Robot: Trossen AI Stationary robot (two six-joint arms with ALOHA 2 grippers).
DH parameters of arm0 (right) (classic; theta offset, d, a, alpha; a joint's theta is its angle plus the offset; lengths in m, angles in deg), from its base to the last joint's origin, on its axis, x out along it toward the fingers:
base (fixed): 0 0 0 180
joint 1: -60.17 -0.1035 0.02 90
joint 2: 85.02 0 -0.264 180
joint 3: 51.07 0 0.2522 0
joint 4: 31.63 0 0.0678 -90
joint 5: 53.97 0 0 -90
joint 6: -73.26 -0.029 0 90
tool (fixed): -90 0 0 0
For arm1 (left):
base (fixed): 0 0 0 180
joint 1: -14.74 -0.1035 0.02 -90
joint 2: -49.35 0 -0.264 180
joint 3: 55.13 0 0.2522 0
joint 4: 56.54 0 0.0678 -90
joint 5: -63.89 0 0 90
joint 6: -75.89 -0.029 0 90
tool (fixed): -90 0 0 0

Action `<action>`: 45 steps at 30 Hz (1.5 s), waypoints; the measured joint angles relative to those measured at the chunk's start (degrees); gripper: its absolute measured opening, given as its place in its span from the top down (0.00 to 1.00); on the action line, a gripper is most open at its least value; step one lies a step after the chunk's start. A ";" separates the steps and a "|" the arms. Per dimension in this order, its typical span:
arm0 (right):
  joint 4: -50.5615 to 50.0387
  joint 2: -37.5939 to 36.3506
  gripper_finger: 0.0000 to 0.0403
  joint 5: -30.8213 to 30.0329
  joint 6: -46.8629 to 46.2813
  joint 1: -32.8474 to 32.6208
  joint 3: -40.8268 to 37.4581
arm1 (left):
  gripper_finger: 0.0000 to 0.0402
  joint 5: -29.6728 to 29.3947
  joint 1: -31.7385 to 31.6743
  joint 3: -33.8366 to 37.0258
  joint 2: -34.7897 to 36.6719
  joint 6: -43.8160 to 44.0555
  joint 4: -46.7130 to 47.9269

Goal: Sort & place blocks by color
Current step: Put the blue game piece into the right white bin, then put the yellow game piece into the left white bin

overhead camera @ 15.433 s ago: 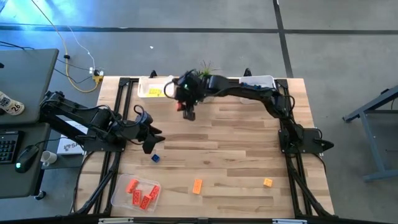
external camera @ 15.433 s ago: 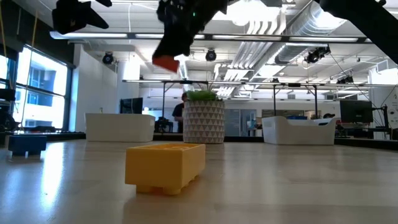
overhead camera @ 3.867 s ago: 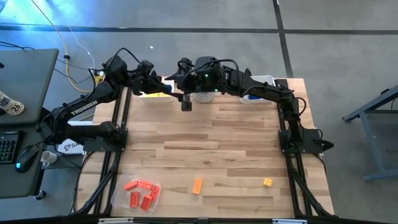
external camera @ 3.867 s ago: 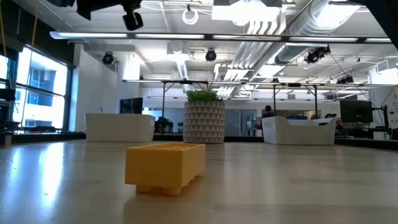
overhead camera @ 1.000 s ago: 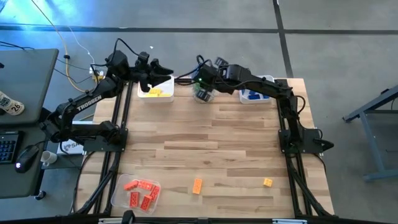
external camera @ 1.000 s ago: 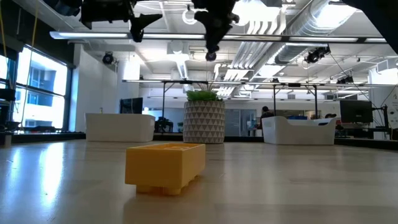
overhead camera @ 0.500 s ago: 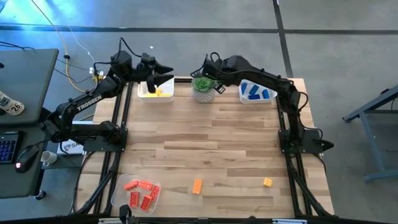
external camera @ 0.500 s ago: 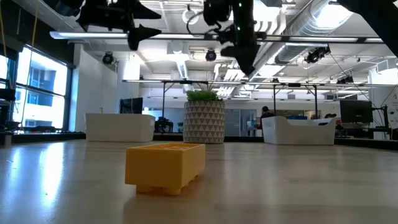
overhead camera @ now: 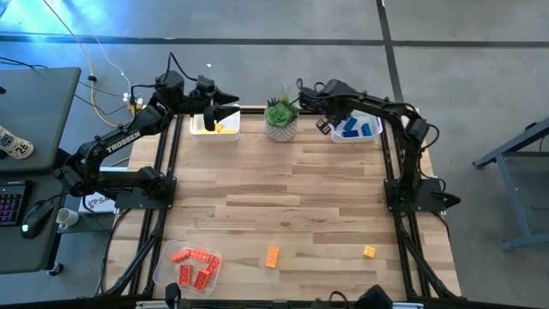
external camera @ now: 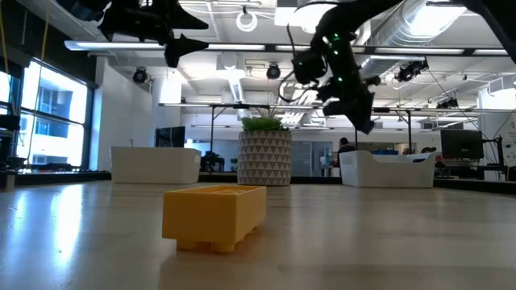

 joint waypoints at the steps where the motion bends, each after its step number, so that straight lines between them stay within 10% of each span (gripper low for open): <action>1: 1.39 -1.05 0.70 0.87 -0.55 0.89 -2.02 | 0.41 -0.03 -0.02 0.00 0.00 -0.28 0.00; 26: 21.83 -12.16 0.53 13.84 2.06 14.00 -19.94 | 0.41 -14.08 0.22 0.00 0.07 -9.84 10.85; 45: 10.89 -18.11 0.51 29.76 -4.12 2.84 -15.59 | 0.41 -21.33 0.24 0.00 3.15 -11.94 16.98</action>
